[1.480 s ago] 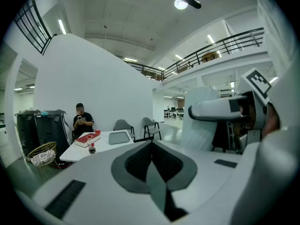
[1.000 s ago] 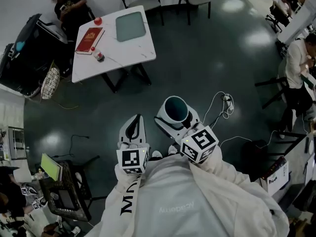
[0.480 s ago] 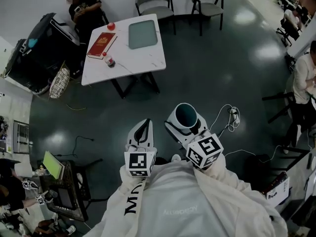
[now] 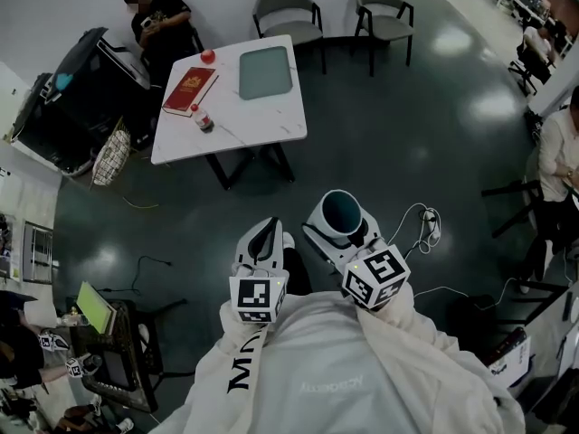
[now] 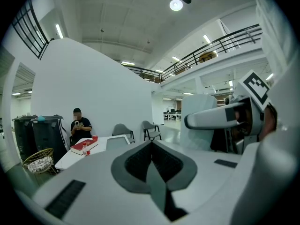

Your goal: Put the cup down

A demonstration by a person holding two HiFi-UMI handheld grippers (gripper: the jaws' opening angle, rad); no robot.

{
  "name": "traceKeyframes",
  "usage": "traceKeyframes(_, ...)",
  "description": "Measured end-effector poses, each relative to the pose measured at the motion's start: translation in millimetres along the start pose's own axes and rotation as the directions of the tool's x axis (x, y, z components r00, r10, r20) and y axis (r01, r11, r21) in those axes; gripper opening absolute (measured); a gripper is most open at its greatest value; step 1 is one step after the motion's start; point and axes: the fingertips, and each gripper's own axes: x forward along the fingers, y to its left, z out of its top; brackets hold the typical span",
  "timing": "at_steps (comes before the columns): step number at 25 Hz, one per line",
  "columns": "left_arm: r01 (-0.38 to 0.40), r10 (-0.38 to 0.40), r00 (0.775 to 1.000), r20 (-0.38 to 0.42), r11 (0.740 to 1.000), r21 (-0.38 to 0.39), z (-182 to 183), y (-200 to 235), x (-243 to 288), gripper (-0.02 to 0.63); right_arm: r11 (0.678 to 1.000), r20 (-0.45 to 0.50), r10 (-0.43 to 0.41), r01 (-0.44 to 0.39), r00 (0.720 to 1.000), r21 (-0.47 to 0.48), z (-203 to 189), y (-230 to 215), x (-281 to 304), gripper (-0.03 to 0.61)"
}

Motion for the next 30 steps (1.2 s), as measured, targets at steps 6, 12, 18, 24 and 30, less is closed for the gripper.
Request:
traceKeyframes(6,0.017,-0.017,1.0,0.017,1.0,-0.014,-4.0,16.9,31.4,0.011,1.0,-0.01,-0.009,0.009,1.0,-0.014,-2.2,-16.4,29.4,0.379)
traceKeyframes(12,0.031,-0.031,0.999,0.008,0.999,-0.021,-9.1,50.4,77.3,0.011,1.0,-0.01,-0.022,0.022,1.0,-0.015,0.9,-39.7,72.7,0.377)
traceKeyframes(18,0.052,-0.052,0.999,-0.001,0.999,-0.005,-1.2,86.3,121.1,0.011,0.999,-0.016,-0.037,0.037,0.999,0.009,8.5,-65.3,125.4,0.377)
traceKeyframes(24,0.042,-0.043,0.999,-0.017,0.999,-0.025,5.7,134.0,162.2,0.011,1.0,-0.041,-0.027,0.028,0.999,0.013,17.7,-78.3,184.1,0.377)
traceKeyframes(30,0.046,-0.047,0.999,-0.026,0.998,-0.052,10.8,175.6,201.0,0.011,1.0,-0.085,-0.025,0.026,0.996,0.009,23.0,-90.0,238.2,0.377)
